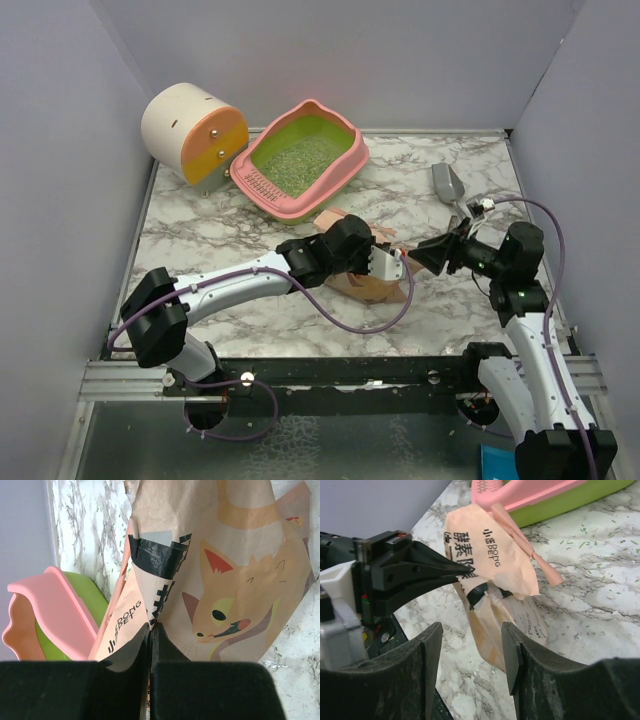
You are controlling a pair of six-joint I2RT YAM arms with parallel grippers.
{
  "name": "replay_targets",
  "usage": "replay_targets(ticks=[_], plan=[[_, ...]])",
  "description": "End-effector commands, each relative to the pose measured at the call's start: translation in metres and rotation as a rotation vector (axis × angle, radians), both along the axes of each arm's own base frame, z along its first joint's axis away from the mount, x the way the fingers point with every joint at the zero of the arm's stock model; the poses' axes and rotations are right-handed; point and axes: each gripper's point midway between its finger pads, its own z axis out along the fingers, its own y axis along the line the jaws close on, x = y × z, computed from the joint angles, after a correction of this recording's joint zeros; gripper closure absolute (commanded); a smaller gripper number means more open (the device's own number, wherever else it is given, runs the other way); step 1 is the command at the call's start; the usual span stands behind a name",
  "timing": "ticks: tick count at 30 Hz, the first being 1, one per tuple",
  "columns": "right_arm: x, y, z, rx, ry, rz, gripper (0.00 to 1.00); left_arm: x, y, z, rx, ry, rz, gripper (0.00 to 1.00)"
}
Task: Fill the litter box with clean litter
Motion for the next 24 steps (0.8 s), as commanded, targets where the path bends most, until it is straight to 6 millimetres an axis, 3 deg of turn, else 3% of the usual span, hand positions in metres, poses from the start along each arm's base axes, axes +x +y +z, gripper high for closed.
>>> replay_targets(ticks=[1,7,18,22,24], plan=[[-0.014,0.007,0.023,-0.025,-0.065,0.054,0.50,0.008,-0.009,0.040,-0.138,-0.049,0.028,1.00],[-0.016,0.010,0.017,-0.021,-0.039,0.068,0.49,0.005,-0.009,0.041,-0.155,-0.037,0.024,1.00],[0.003,0.009,-0.022,-0.063,0.111,0.026,0.47,0.004,-0.010,0.047,-0.181,-0.043,0.020,1.00],[0.007,0.013,-0.041,-0.098,0.202,0.030,0.45,0.004,-0.009,0.049,-0.187,-0.048,0.018,1.00],[0.003,0.020,-0.041,-0.095,0.207,0.065,0.45,0.003,-0.009,0.051,-0.190,-0.050,0.015,1.00]])
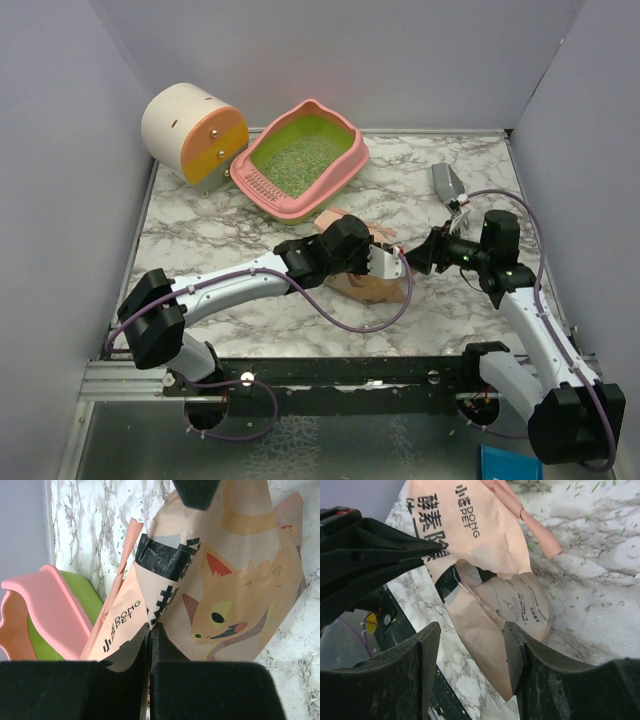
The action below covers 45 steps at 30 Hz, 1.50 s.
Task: Fill the litter box with clean litter
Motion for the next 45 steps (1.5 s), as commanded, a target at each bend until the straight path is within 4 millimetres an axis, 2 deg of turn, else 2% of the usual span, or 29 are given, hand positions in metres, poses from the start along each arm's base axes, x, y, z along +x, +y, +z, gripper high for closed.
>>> replay_targets(ticks=[1,7,10,14,24,28,31,36,37,38,40,43,45], plan=[[-0.002,0.007,-0.004,-0.039,0.029,0.021,0.45,0.006,-0.008,0.049,-0.147,-0.084,-0.004,1.00],[-0.014,0.018,0.004,-0.034,-0.021,0.072,0.46,0.007,-0.010,0.047,-0.147,-0.079,-0.001,1.00],[-0.020,0.028,-0.001,-0.043,-0.008,0.109,0.46,0.006,-0.012,0.047,-0.149,-0.070,-0.007,1.00],[-0.021,0.037,-0.016,-0.113,0.017,0.107,0.46,0.005,-0.015,0.052,-0.154,-0.061,-0.012,1.00],[0.006,0.011,-0.029,-0.255,0.025,-0.104,0.47,0.002,-0.016,0.052,-0.157,-0.033,-0.019,1.00],[0.008,0.014,-0.032,-0.264,0.024,-0.105,0.49,0.001,-0.017,0.051,-0.158,-0.028,-0.020,1.00],[0.011,0.016,-0.033,-0.281,0.012,-0.104,0.60,0.002,-0.016,0.050,-0.158,-0.028,-0.017,1.00],[0.024,0.014,-0.022,-0.298,-0.036,-0.148,0.98,0.010,-0.010,0.043,-0.129,-0.040,0.013,1.00],[0.027,0.012,-0.018,-0.302,-0.049,-0.168,0.99,0.012,-0.009,0.042,-0.123,-0.042,0.021,1.00],[0.030,0.011,-0.014,-0.303,-0.062,-0.176,0.99,0.014,-0.007,0.043,-0.124,-0.048,0.031,0.99],[0.033,0.012,-0.005,-0.297,-0.075,-0.177,0.99,0.014,-0.005,0.047,-0.135,-0.058,0.027,0.84],[0.031,0.017,-0.001,-0.285,-0.077,-0.148,0.99,0.000,-0.013,0.058,-0.212,-0.054,-0.067,0.64],[0.028,0.019,-0.003,-0.280,-0.072,-0.127,0.99,-0.009,-0.018,0.065,-0.265,-0.043,-0.124,0.56]])
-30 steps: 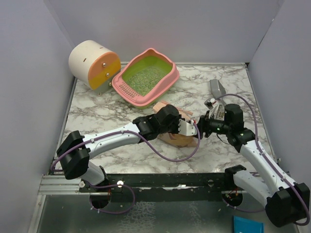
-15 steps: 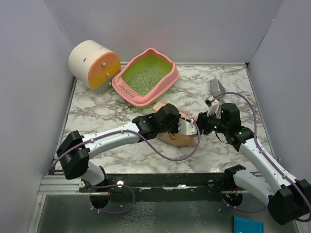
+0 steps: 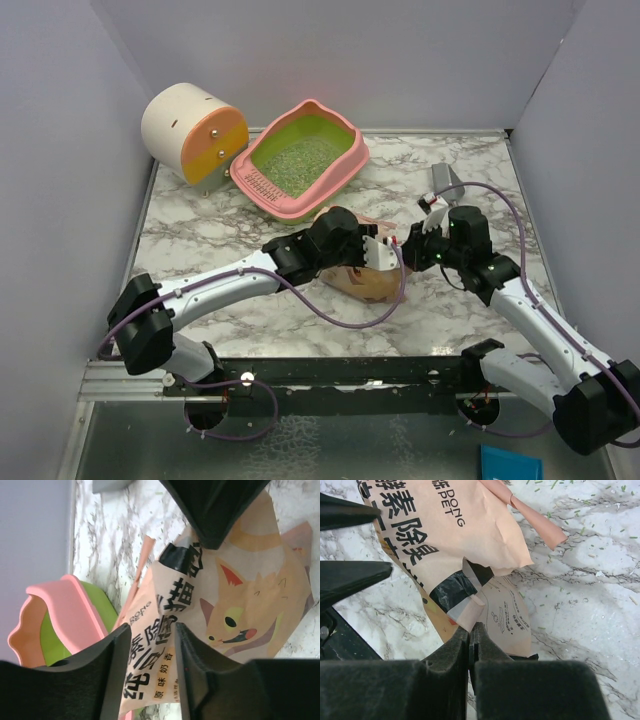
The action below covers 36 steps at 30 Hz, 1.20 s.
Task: Fill the litter box with clean litter
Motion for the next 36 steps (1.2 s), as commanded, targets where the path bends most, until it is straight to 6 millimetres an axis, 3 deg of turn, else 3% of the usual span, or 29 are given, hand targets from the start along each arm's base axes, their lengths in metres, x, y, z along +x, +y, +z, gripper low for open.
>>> replay_targets(ticks=[1,14,29,32,35,36], plan=[[0.011,-0.001,0.021,0.005,-0.067,-0.015,0.99,-0.016,-0.016,0.048,-0.197,-0.027,-0.134,0.54],[0.006,0.000,0.022,0.014,-0.072,0.003,0.99,-0.039,-0.043,0.019,-0.111,0.150,-0.361,0.52],[-0.007,0.007,0.031,0.036,-0.085,0.088,0.99,0.000,-0.060,-0.015,-0.126,0.182,-0.321,0.54],[-0.007,0.006,0.028,0.028,-0.079,0.083,0.99,0.003,-0.058,-0.017,-0.125,0.194,-0.322,0.66],[-0.002,0.003,0.027,0.014,-0.079,0.054,0.99,-0.001,-0.054,-0.016,-0.122,0.230,-0.344,0.99],[0.000,0.001,0.026,0.007,-0.079,0.038,0.99,0.000,-0.052,-0.016,-0.116,0.240,-0.335,1.00]])
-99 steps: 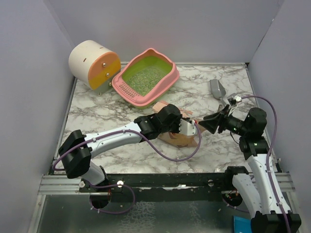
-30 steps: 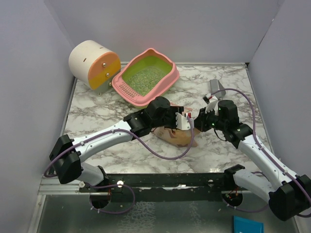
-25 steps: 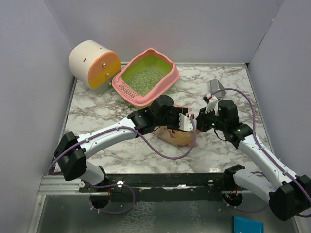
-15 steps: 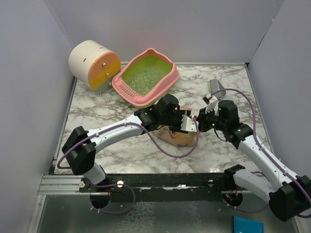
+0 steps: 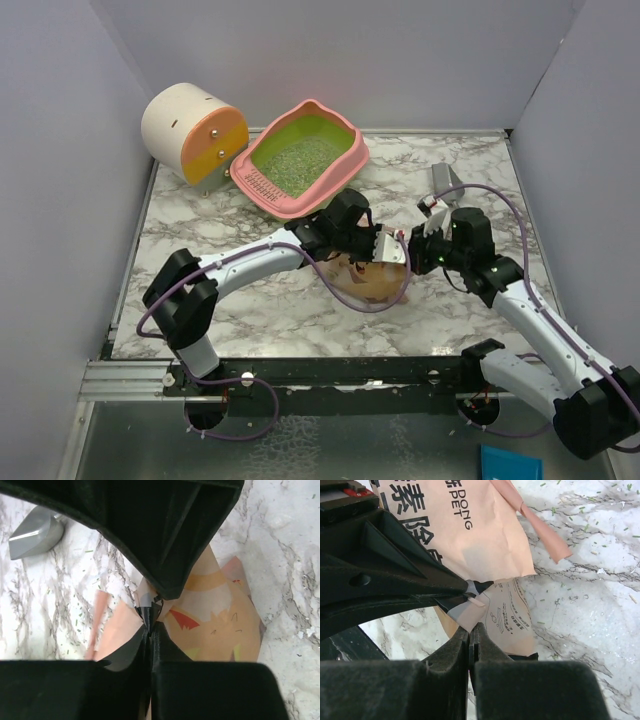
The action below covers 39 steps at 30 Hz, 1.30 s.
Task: Fill the litter box with clean litter
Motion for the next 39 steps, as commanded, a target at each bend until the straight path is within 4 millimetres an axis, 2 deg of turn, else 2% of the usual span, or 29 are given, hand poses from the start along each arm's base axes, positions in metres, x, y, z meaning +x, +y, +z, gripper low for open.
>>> replay_targets(ticks=[1,4,5,8,10,12,14,19,21,25,26,27,30,33,36,39], plan=[[0.015,-0.002,0.028,0.017,-0.079,-0.043,0.93,0.009,0.000,0.015,-0.021,0.020,-0.012,1.00],[0.029,-0.013,0.041,0.010,-0.112,-0.147,0.65,0.028,0.008,0.024,-0.034,0.018,0.094,1.00],[0.034,-0.016,0.049,0.013,-0.129,-0.182,0.59,0.039,0.012,0.030,-0.051,0.009,0.151,1.00],[0.051,-0.030,0.072,0.023,-0.169,-0.317,0.53,0.064,0.021,0.040,-0.070,-0.009,0.298,1.00],[0.061,-0.034,0.086,0.019,-0.191,-0.363,0.47,0.071,0.021,0.045,-0.074,0.003,0.347,1.00],[0.071,-0.042,0.088,-0.010,-0.175,-0.424,0.43,0.074,0.016,0.047,-0.076,0.033,0.358,1.00],[0.080,-0.050,0.077,-0.071,-0.122,-0.488,0.41,0.075,0.010,0.039,-0.070,0.079,0.368,1.00],[0.095,-0.068,0.025,-0.177,0.028,-0.635,0.40,0.067,0.000,0.032,-0.085,0.150,0.342,1.00],[0.098,-0.071,0.010,-0.153,0.062,-0.652,0.40,0.063,0.002,0.034,-0.095,0.145,0.325,1.00],[0.100,-0.083,-0.008,-0.060,0.103,-0.668,0.43,0.058,0.010,0.031,-0.095,0.123,0.327,1.00],[0.101,-0.088,-0.010,-0.054,0.107,-0.678,0.44,0.058,0.012,0.037,-0.105,0.112,0.333,0.99],[0.102,-0.093,-0.012,-0.054,0.108,-0.686,0.44,0.056,0.016,0.036,-0.100,0.108,0.338,0.93],[0.106,-0.106,-0.020,-0.070,0.131,-0.714,0.44,0.056,0.023,0.038,-0.102,0.090,0.358,0.83],[0.108,-0.118,-0.030,-0.067,0.153,-0.745,0.43,0.063,0.028,0.052,-0.134,0.060,0.413,0.76],[0.106,-0.133,-0.043,-0.052,0.187,-0.801,0.43,0.071,0.038,0.080,-0.218,0.011,0.493,0.71],[0.103,-0.152,-0.058,-0.029,0.222,-0.884,0.43,0.070,0.051,0.108,-0.319,-0.047,0.542,0.68]])
